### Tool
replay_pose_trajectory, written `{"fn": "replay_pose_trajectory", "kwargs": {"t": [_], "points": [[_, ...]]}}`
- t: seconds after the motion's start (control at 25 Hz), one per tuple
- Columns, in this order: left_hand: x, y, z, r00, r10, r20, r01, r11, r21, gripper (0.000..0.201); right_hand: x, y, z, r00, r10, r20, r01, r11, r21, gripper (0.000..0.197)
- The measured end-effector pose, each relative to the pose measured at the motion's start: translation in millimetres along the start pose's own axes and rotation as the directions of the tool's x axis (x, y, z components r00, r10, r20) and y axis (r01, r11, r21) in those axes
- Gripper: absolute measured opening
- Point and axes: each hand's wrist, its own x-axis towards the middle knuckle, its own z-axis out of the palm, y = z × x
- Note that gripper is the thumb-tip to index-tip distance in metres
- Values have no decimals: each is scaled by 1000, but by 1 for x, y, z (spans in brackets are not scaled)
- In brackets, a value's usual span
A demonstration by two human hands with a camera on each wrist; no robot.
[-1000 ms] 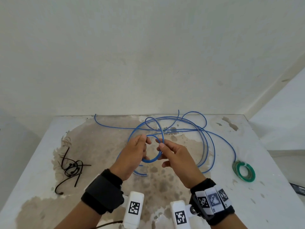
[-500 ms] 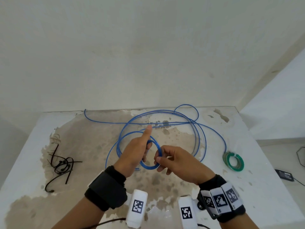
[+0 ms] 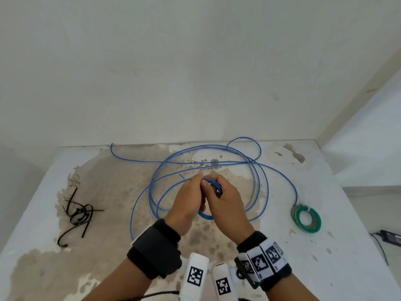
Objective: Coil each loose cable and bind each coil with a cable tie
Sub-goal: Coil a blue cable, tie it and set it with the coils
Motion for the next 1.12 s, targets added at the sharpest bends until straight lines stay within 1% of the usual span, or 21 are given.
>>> {"fn": "replay_pose_trajectory", "kwargs": {"t": [0.04, 0.16, 0.2, 0.28, 0.32, 0.36, 0.4, 0.44, 0.48, 0.52, 0.56, 0.6, 0.64, 0.68, 0.72, 0.76, 0.8, 0.88, 1.0, 1.12], "points": [[-1, 3, 3, 1000, -13, -5, 13, 999, -45, 51, 3, 2, -4, 1000, 8, 11, -8, 1000, 18, 12], [0, 5, 9, 999, -32, -4, 31, 988, -149, 48, 12, 9, -10, 999, -38, 26, 38, 999, -3, 14], [1, 5, 10, 999, -53, 11, 54, 981, -187, 48, 15, 11, -11, 999, -38, 28, 38, 999, 2, 14], [1, 3, 5, 992, -93, 83, 112, 957, -266, 51, 20, 10, -16, 998, -39, 41, 39, 999, -1, 13], [0, 4, -1, 985, -126, 114, 148, 965, -216, 52, 24, 9, -20, 998, -46, 46, 48, 999, -26, 13], [-5, 6, -9, 976, -183, 118, 191, 979, -64, 53, 29, 9, -25, 998, -41, 53, 44, 997, -57, 13], [-11, 11, -16, 971, -220, 93, 206, 968, 142, 50, 35, 8, -32, 997, -28, 70, 35, 995, -89, 15], [-16, 16, -24, 982, -186, 45, 162, 931, 326, 43, 41, 6, -40, 995, -17, 102, 29, 993, -118, 16], [-19, 21, -31, 999, -45, -25, 51, 893, 447, 33, 45, 5, -45, 989, -10, 144, 32, 988, -148, 18], [-20, 26, -36, 983, 162, -89, -91, 845, 527, 24, 47, 3, -48, 982, -8, 188, 40, 986, -164, 19], [-18, 32, -39, 939, 325, -114, -202, 787, 584, 20, 49, 1, -49, 975, -12, 221, 50, 985, -166, 20], [-15, 38, -39, 913, 402, -74, -273, 735, 620, 21, 51, -2, -49, 970, -22, 242, 61, 986, -154, 21], [-11, 41, -37, 919, 395, 13, -314, 709, 632, 25, 53, -5, -48, 968, -32, 248, 69, 987, -142, 21], [-7, 41, -34, 931, 348, 107, -338, 715, 611, 29, 54, -7, -47, 970, -35, 242, 66, 990, -123, 21], [-4, 37, -30, 941, 299, 157, -335, 755, 564, 31, 56, -9, -45, 972, -30, 232, 54, 994, -99, 21], [-4, 34, -26, 950, 268, 159, -311, 815, 488, 31, 57, -9, -42, 976, -14, 217, 29, 997, -68, 20], [-3, 32, -24, 961, 240, 136, -275, 874, 400, 30, 57, -10, -40, 979, 16, 203, -9, 999, -32, 20], [-4, 26, -22, 981, 160, 108, -181, 957, 225, 29, 54, -10, -32, 981, 84, 172, -96, 994, 60, 19], [-8, 24, -25, 990, 50, 129, -61, 995, 82, 26, 50, -9, -25, 979, 151, 135, -173, 969, 176, 18], [-11, 21, -27, 991, -4, 135, 4, 1000, -5, 24, 49, -9, -23, 976, 164, 145, -188, 967, 173, 18]]}}
